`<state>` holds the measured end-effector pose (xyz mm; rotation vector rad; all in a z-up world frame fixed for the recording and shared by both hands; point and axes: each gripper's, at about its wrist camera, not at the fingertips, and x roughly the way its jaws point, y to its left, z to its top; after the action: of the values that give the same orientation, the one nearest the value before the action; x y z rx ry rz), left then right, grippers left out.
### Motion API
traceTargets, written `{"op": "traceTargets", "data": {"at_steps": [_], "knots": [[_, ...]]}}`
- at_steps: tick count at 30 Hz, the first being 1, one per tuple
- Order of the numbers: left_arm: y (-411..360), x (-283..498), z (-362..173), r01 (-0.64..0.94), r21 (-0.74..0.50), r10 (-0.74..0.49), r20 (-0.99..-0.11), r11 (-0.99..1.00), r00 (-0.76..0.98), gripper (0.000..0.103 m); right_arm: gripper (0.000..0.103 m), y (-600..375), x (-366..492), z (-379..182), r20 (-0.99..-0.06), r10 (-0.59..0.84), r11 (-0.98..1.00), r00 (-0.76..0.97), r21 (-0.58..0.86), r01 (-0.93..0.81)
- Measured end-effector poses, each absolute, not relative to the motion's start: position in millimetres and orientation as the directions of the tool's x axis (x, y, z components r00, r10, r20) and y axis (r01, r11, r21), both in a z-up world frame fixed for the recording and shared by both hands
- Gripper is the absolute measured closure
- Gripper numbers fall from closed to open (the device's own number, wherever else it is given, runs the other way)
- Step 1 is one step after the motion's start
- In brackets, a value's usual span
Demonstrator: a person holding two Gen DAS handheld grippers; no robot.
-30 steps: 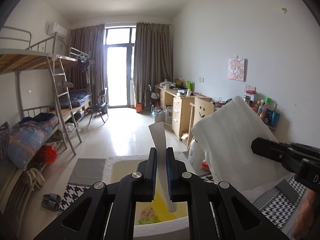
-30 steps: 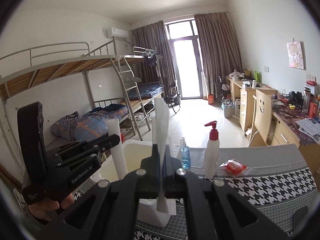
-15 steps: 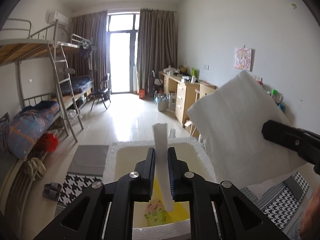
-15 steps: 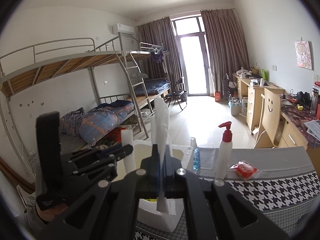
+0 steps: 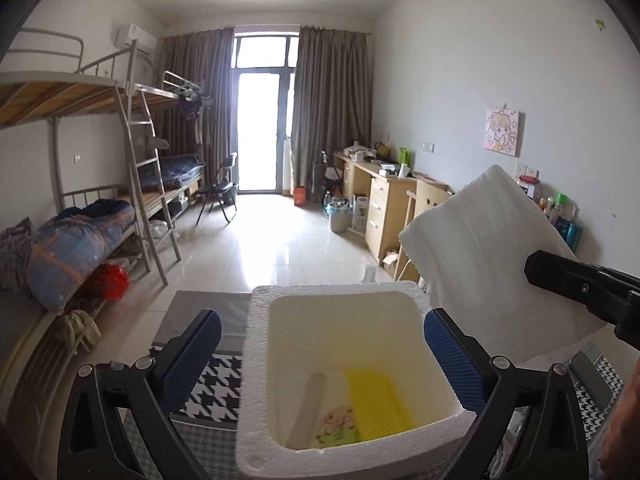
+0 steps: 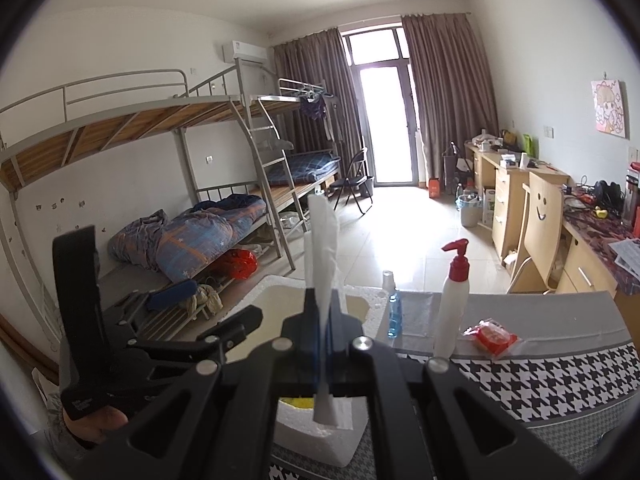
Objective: Organize soft objects
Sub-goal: 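Open the left tool to drop the white strip into the foam box, then lower the white tissue into the foam box and open the right tool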
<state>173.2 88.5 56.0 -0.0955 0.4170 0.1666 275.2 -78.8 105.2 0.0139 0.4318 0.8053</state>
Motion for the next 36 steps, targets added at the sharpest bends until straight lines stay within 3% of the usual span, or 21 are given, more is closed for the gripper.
{"op": "traceTargets", "data": {"at_steps": [16, 36], "knots": [[111.3, 147.7, 55.9, -0.272, -0.082, 0.219, -0.393, 0.959, 0.893, 0.001, 0.098, -51.8, 273.9, 107.3, -0.376, 0.737, 0.650, 0.561, 0.166, -0.742], [129.9, 124.0, 47.5, -0.283, -0.116, 0.221, -0.379, 0.952, 0.899, 0.001, 0.098, -15.2, 297.6, 81.1, -0.484, 0.720, 0.643, 0.498, 0.196, -0.740]]}}
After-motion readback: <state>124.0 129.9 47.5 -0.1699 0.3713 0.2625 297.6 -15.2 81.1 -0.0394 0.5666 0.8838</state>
